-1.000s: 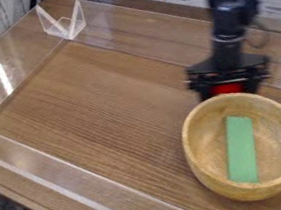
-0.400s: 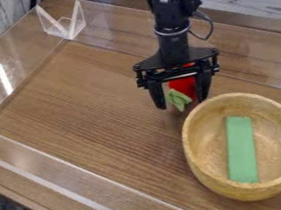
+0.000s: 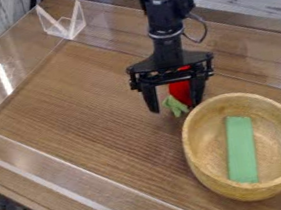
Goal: Move the red object to the left side of the table
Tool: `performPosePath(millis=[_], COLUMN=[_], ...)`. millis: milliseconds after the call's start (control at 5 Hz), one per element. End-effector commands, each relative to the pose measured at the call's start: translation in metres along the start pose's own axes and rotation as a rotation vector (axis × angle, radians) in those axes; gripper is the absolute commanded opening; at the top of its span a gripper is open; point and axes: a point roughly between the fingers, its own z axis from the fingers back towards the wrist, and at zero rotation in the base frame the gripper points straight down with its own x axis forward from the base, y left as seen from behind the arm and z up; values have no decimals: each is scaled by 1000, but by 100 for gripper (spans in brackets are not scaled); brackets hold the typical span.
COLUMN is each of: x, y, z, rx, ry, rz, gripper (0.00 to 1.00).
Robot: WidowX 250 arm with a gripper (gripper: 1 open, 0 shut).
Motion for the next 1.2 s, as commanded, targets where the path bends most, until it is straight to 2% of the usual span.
performPosePath(millis=[0,400,1000], x=[-3,4,-1], y=[-3,-1,22], z=[12,11,31], rx=[-32,-28,-18], ry=[-62,-70,-99], rz=[2,32,205], gripper=[100,100,100])
